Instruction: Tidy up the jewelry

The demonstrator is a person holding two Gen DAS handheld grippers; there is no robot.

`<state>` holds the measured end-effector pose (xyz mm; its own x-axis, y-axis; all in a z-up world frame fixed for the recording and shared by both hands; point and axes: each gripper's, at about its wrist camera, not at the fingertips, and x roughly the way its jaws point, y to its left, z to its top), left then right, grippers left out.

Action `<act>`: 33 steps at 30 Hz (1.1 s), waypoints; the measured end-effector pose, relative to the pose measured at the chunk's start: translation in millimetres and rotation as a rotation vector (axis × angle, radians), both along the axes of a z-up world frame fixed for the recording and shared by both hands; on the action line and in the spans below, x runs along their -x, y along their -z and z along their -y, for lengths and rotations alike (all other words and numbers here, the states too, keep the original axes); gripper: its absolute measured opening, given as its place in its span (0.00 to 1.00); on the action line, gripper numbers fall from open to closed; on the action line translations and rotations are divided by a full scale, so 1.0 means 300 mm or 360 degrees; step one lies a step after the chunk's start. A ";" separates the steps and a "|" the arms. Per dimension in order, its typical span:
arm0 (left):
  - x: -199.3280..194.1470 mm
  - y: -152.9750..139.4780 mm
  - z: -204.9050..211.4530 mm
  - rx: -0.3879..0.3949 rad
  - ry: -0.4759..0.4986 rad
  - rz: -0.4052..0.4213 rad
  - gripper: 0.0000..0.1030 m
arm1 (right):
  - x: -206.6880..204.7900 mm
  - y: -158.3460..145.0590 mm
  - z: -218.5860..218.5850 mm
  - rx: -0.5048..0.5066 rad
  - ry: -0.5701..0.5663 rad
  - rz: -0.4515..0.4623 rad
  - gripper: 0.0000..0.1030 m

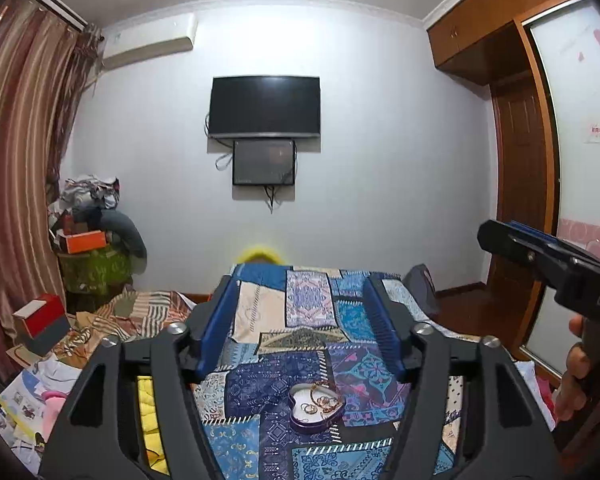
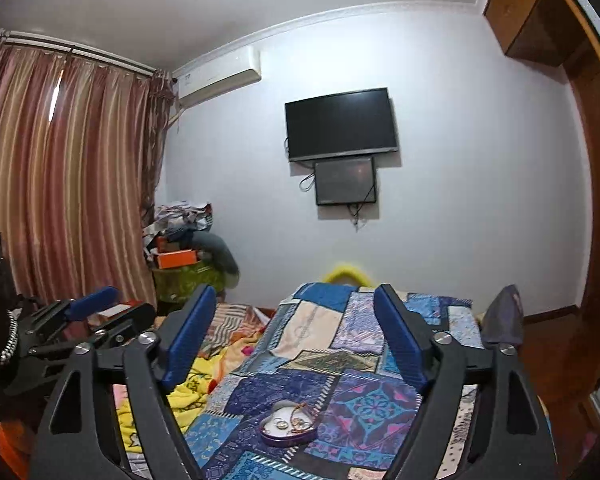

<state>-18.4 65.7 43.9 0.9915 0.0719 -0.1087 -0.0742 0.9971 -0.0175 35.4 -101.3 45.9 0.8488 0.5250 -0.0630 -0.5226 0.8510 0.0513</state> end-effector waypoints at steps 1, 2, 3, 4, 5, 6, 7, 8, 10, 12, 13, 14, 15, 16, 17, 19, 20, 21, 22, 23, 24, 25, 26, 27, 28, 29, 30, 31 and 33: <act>0.010 0.000 0.005 0.0002 -0.0007 0.0010 0.69 | 0.005 -0.001 0.002 -0.0008 0.0017 0.0011 0.82; 0.024 0.000 0.010 0.0005 -0.0015 0.0020 0.75 | 0.003 -0.001 0.006 -0.0015 0.0023 0.0012 0.83; 0.031 -0.002 0.012 0.0010 -0.0025 0.0029 0.83 | 0.002 -0.002 0.009 -0.0026 0.0023 0.0009 0.84; 0.041 -0.004 0.015 0.0014 -0.0037 0.0042 0.86 | -0.003 -0.001 0.014 -0.0031 0.0021 0.0003 0.85; 0.051 -0.005 0.017 0.0017 -0.0050 0.0055 0.90 | -0.010 -0.002 0.013 -0.0035 0.0021 -0.0006 0.86; 0.056 -0.008 0.019 0.0015 -0.0057 0.0062 0.90 | -0.005 -0.002 0.015 -0.0038 0.0022 -0.0010 0.86; 0.061 -0.010 0.021 0.0012 -0.0062 0.0067 0.91 | -0.001 -0.001 0.016 -0.0039 0.0023 -0.0013 0.86; 0.066 -0.012 0.021 0.0011 -0.0065 0.0068 0.92 | 0.003 0.000 0.014 -0.0042 0.0024 -0.0015 0.86; 0.077 -0.012 0.022 0.0014 -0.0073 0.0073 0.94 | 0.004 0.003 0.013 -0.0046 0.0021 -0.0019 0.86; 0.087 -0.012 0.021 0.0018 -0.0080 0.0078 0.95 | 0.013 0.011 0.016 -0.0044 0.0018 -0.0016 0.86; 0.091 -0.012 0.018 0.0019 -0.0083 0.0079 0.95 | 0.017 0.010 0.017 -0.0041 0.0018 -0.0013 0.86; 0.092 -0.012 0.016 0.0020 -0.0085 0.0080 0.96 | 0.017 0.008 0.013 -0.0036 0.0019 -0.0008 0.86; 0.094 -0.012 0.014 0.0022 -0.0087 0.0080 0.96 | 0.025 0.008 0.015 -0.0031 0.0021 -0.0002 0.86; 0.094 -0.011 0.014 0.0023 -0.0089 0.0080 0.96 | 0.028 0.009 0.018 -0.0026 0.0022 0.0002 0.86; 0.096 -0.011 0.013 0.0023 -0.0089 0.0081 0.96 | 0.032 0.010 0.017 -0.0023 0.0022 0.0004 0.86; 0.097 -0.010 0.013 0.0019 -0.0088 0.0079 0.96 | 0.039 0.014 0.021 -0.0020 0.0016 0.0003 0.86; 0.098 -0.011 0.012 0.0019 -0.0089 0.0080 0.96 | 0.042 0.014 0.022 -0.0019 0.0016 0.0006 0.86; 0.100 -0.012 0.011 0.0017 -0.0086 0.0079 0.96 | 0.045 0.013 0.021 -0.0015 0.0018 0.0008 0.86; 0.102 -0.012 0.013 0.0015 -0.0082 0.0079 0.96 | 0.047 0.012 0.021 -0.0011 0.0018 0.0009 0.86; 0.103 -0.013 0.017 0.0011 -0.0079 0.0078 0.96 | 0.047 0.012 0.021 -0.0008 0.0018 0.0010 0.86; 0.104 -0.012 0.019 0.0008 -0.0077 0.0077 0.96 | 0.047 0.012 0.020 -0.0005 0.0018 0.0008 0.86; 0.104 -0.011 0.022 0.0004 -0.0074 0.0075 0.96 | 0.048 0.011 0.019 -0.0004 0.0017 0.0006 0.86; 0.104 -0.011 0.024 0.0001 -0.0072 0.0073 0.96 | 0.047 0.011 0.021 -0.0004 0.0015 0.0002 0.86; 0.105 -0.010 0.026 -0.0001 -0.0071 0.0071 0.96 | 0.045 0.010 0.023 -0.0004 0.0014 -0.0002 0.86; 0.103 -0.010 0.027 -0.0001 -0.0068 0.0068 0.96 | 0.044 0.011 0.024 -0.0003 0.0015 -0.0005 0.86; 0.100 -0.009 0.031 -0.0001 -0.0065 0.0067 0.97 | 0.043 0.011 0.025 -0.0002 0.0017 -0.0009 0.86; 0.099 -0.008 0.032 0.0000 -0.0065 0.0065 0.98 | 0.041 0.011 0.025 -0.0002 0.0018 -0.0015 0.86; 0.095 -0.008 0.033 0.0003 -0.0066 0.0063 0.98 | 0.039 0.011 0.027 -0.0002 0.0019 -0.0019 0.86; 0.091 -0.009 0.032 0.0008 -0.0064 0.0060 0.98 | 0.037 0.011 0.028 -0.0002 0.0019 -0.0026 0.86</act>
<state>-45.7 56.1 46.5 0.9912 0.1115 -0.0718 -0.1136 0.9932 -0.0263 24.4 -109.7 42.5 0.8539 0.5147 -0.0764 -0.5113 0.8572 0.0610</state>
